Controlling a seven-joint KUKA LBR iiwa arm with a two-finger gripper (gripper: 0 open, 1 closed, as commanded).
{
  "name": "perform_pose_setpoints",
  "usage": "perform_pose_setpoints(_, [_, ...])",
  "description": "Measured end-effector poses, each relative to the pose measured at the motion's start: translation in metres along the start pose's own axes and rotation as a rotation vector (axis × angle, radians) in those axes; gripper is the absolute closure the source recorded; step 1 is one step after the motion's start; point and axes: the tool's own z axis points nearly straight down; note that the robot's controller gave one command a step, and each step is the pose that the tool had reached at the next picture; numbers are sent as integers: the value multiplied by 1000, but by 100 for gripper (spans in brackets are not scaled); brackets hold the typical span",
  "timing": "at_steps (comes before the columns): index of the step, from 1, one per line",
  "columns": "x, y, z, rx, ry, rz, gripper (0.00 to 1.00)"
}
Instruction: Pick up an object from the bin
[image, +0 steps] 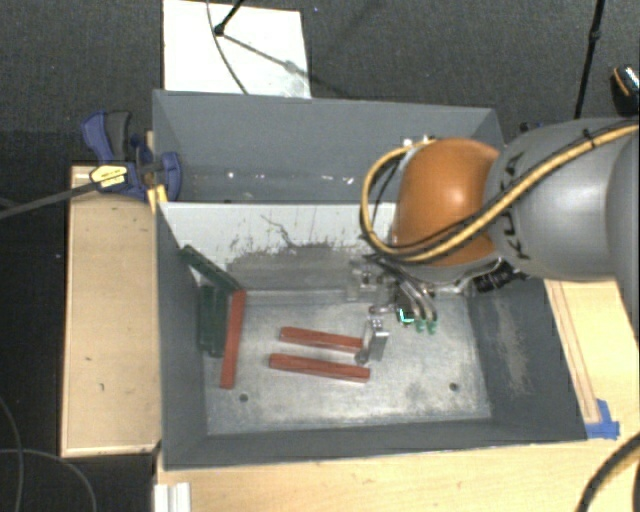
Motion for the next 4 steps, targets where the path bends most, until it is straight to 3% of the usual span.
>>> perform_pose_setpoints(1, [29,55,78,-2,0,4,0])
perform_pose_setpoints(2, [58,54,43,0,-4,-1,0])
perform_pose_setpoints(3, [53,54,44,-1,-9,149,0])
perform_pose_setpoints(4, [63,54,75,-1,-5,365,0])
